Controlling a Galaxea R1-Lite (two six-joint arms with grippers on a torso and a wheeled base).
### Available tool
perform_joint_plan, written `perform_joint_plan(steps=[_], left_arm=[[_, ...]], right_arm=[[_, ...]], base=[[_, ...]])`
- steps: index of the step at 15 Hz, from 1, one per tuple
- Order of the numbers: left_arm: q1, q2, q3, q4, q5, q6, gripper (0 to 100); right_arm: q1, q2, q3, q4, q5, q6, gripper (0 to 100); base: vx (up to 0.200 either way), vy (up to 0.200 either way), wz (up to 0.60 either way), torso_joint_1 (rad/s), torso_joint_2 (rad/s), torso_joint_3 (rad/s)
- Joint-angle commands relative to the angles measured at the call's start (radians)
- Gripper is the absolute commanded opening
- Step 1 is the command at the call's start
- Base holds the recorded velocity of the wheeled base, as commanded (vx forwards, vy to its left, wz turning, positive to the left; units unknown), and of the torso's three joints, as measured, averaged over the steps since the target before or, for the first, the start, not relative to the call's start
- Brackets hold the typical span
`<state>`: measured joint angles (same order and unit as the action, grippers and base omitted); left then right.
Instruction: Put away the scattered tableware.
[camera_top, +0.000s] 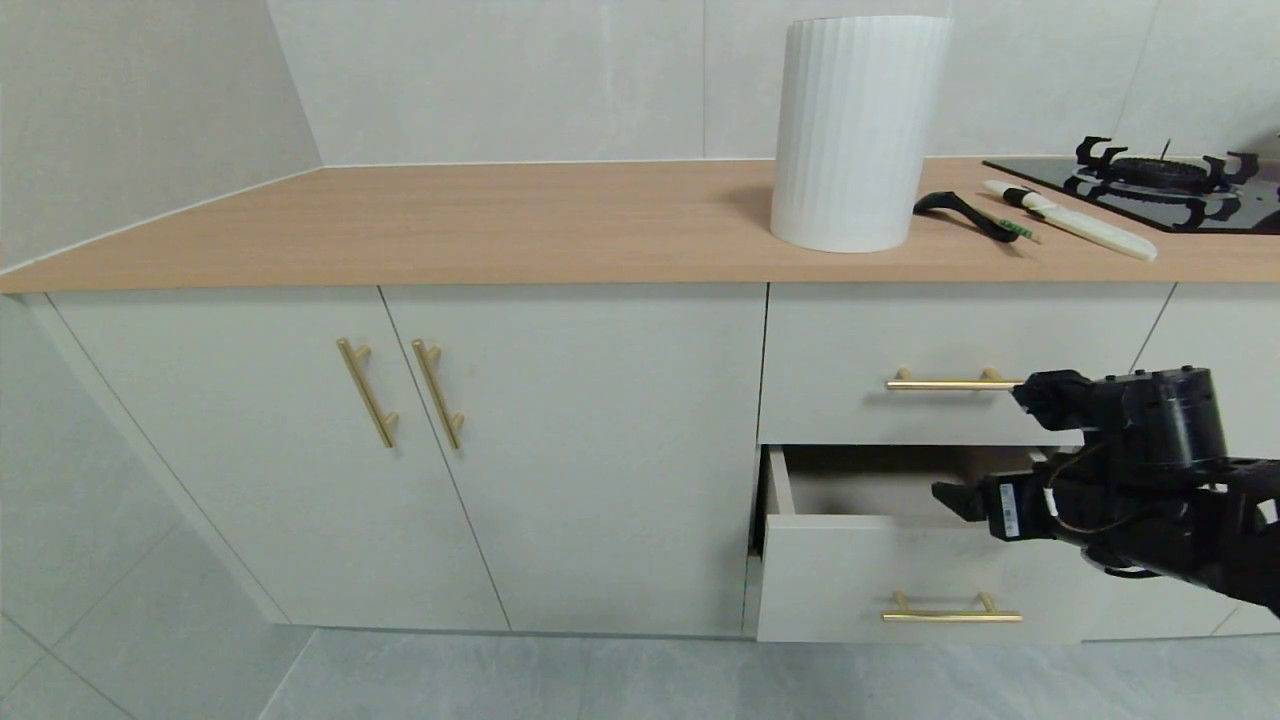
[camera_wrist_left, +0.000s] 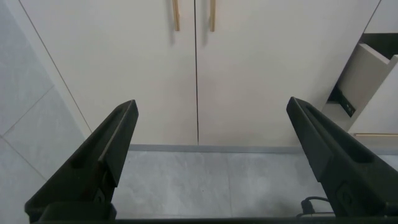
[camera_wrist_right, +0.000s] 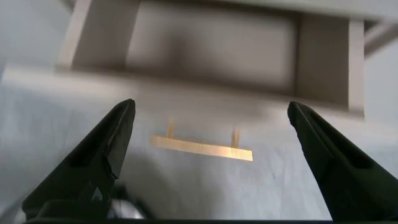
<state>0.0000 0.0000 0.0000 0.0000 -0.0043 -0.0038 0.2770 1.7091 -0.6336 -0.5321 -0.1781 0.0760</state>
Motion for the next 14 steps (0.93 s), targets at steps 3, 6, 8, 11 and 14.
perform_joint_plan(steps=[3, 6, 8, 11, 14], left_arm=[[0.0, 0.002, 0.0, 0.0, 0.0, -0.001, 100], [0.0, 0.0, 0.0, 0.0, 0.0, -0.001, 100], [0.0, 0.002, 0.0, 0.0, 0.0, -0.001, 100], [0.0, 0.0, 0.0, 0.0, 0.0, -0.001, 100], [0.0, 0.002, 0.0, 0.0, 0.0, -0.001, 100]], right_arm=[[0.002, 0.345, 0.057, -0.405, -0.103, -0.001, 100], [0.002, 0.369, 0.075, -0.47, -0.101, -0.004, 100], [0.002, 0.316, 0.083, -0.402, -0.1, -0.004, 100], [0.004, 0.225, 0.077, -0.262, -0.09, -0.004, 100], [0.016, 0.162, 0.075, -0.163, -0.089, -0.004, 100]], base=[[0.0, 0.0, 0.0, 0.0, 0.0, 0.0], [0.0, 0.0, 0.0, 0.0, 0.0, 0.0], [0.0, 0.0, 0.0, 0.0, 0.0, 0.0], [0.0, 0.0, 0.0, 0.0, 0.0, 0.0], [0.0, 0.0, 0.0, 0.0, 0.0, 0.0]])
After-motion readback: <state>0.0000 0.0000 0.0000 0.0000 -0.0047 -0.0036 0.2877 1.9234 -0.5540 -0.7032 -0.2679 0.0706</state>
